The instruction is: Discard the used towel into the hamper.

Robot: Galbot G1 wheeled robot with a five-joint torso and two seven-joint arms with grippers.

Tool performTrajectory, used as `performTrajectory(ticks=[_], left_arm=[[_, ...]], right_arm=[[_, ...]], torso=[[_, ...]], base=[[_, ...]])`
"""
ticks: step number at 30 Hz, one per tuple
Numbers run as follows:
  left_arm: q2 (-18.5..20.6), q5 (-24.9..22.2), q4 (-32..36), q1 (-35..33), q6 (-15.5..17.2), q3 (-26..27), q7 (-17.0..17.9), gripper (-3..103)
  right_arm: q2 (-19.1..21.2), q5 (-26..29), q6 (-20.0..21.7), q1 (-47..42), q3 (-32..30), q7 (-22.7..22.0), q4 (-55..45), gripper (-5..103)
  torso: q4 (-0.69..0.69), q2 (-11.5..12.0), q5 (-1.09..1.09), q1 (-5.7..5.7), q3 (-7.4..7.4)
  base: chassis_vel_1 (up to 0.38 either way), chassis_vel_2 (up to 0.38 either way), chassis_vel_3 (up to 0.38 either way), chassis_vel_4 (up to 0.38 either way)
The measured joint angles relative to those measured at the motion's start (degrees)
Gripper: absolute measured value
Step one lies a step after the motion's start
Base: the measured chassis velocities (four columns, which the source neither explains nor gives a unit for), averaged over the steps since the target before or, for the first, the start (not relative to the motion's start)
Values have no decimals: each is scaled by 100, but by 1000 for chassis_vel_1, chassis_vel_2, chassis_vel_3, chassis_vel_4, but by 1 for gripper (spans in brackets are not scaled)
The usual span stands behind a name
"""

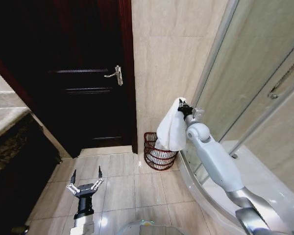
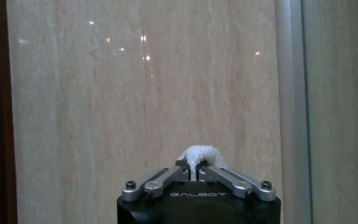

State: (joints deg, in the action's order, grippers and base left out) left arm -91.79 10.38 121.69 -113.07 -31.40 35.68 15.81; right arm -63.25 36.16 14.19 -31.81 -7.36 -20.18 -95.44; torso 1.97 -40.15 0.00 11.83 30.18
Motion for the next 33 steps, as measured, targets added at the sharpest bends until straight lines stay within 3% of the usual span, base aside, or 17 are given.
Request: performTrajectory(ticks=[33], left_arm=[[9, 17, -165, 39, -86, -3, -5, 100]], right_arm=[[28, 43, 76, -390, -210, 73, -542, 4]], torso=[[0, 841, 0, -350, -495]], base=[[-3, 3, 2, -3]])
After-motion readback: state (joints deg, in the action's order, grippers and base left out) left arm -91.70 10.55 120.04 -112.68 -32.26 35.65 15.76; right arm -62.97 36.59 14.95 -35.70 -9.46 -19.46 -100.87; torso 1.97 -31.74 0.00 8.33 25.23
